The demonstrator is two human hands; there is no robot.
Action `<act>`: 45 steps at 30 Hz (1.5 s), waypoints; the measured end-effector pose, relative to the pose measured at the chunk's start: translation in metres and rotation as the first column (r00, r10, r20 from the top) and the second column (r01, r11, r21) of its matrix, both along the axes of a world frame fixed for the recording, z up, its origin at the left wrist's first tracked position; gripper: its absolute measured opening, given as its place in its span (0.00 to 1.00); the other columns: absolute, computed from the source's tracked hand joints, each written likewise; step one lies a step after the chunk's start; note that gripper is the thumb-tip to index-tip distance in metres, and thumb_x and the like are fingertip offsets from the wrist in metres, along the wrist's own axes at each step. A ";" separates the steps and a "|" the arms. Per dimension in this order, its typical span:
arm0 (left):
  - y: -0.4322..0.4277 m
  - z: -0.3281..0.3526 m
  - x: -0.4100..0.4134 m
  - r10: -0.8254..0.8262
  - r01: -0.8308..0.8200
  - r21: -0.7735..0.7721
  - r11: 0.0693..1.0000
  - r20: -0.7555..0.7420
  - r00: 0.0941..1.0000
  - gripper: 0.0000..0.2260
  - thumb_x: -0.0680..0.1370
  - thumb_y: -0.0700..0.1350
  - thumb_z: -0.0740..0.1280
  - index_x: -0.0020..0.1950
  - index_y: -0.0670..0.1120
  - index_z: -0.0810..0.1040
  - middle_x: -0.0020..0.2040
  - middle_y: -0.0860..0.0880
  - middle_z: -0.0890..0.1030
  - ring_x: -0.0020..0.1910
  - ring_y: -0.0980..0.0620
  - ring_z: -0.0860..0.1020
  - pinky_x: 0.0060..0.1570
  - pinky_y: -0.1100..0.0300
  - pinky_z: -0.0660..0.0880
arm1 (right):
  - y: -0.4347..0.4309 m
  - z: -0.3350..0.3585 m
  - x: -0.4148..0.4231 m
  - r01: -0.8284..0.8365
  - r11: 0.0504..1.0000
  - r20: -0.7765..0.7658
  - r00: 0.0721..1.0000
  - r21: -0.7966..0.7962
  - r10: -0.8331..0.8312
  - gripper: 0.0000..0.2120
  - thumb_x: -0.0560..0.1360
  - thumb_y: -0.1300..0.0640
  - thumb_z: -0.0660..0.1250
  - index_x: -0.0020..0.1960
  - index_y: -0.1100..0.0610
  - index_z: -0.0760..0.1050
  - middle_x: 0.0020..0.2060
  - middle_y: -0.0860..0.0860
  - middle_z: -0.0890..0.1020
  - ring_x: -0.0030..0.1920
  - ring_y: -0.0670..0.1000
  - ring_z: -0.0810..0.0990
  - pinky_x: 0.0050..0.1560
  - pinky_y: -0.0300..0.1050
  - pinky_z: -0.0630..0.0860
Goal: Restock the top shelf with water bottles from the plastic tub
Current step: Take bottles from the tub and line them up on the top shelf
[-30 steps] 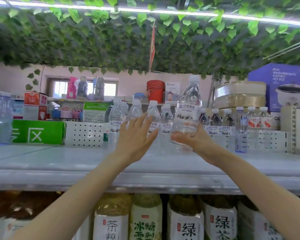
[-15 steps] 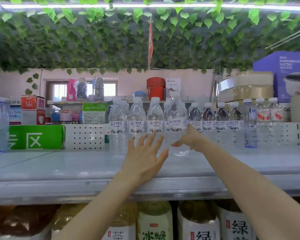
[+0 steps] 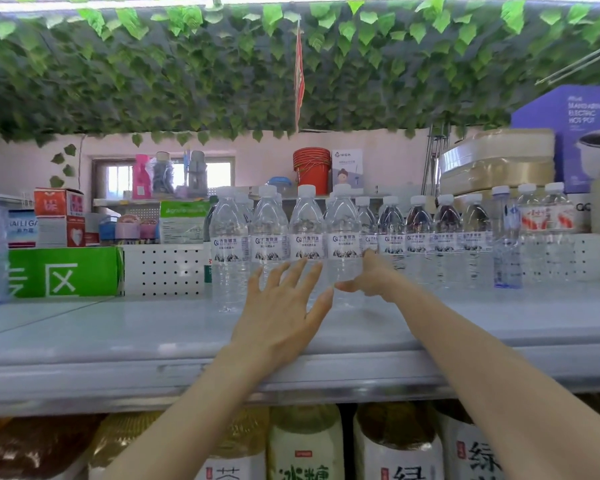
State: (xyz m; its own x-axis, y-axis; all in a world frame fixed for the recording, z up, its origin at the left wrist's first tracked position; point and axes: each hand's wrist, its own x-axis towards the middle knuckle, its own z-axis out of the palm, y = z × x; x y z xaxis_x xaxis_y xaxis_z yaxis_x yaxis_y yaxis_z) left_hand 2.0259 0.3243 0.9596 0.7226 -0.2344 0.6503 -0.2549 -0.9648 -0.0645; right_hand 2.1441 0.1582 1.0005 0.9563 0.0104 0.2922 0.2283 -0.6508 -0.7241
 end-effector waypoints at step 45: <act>-0.014 -0.014 -0.027 -0.020 0.037 -0.043 0.998 0.336 0.942 0.25 0.78 0.57 0.49 0.61 0.46 0.78 0.57 0.49 0.81 0.57 0.45 0.77 0.58 0.52 0.59 | -0.027 -0.020 -0.101 0.206 0.812 0.613 0.759 -0.546 0.219 0.29 0.79 0.38 0.49 0.77 0.44 0.47 0.77 0.43 0.46 0.77 0.51 0.45 0.72 0.63 0.42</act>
